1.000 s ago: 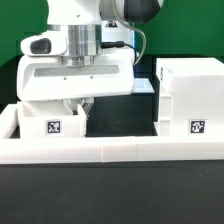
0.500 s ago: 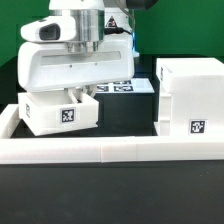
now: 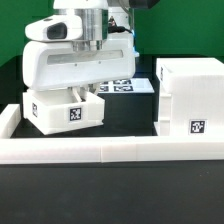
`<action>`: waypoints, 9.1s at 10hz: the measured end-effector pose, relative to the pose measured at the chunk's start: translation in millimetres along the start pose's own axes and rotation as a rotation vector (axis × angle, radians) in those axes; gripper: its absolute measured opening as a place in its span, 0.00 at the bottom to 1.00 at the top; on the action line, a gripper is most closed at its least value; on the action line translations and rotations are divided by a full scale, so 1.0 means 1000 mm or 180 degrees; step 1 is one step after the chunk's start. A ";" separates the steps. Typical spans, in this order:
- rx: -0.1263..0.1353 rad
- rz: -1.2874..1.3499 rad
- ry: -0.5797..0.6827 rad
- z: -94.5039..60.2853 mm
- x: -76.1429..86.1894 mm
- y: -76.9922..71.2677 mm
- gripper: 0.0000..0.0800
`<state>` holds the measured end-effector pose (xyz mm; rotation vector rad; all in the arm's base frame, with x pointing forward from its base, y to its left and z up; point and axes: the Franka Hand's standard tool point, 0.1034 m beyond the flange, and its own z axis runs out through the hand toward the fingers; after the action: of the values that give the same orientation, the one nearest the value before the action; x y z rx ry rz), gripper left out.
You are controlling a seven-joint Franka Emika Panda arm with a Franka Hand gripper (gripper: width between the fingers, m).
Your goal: Assemble drawer
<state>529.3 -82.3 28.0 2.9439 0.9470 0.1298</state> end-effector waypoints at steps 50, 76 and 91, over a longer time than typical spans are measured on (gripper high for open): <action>0.0400 -0.2867 -0.0071 0.009 0.042 -0.042 0.05; 0.0286 -0.2910 -0.0007 0.015 0.053 -0.060 0.05; 0.0250 -0.2889 -0.0007 0.016 0.063 -0.066 0.05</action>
Offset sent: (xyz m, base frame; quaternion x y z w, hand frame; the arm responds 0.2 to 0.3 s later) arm 0.0063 0.0148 -0.0030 0.0363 -0.0484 -0.3433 0.9373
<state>544.1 7.7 11.7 2.2594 2.1725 0.0467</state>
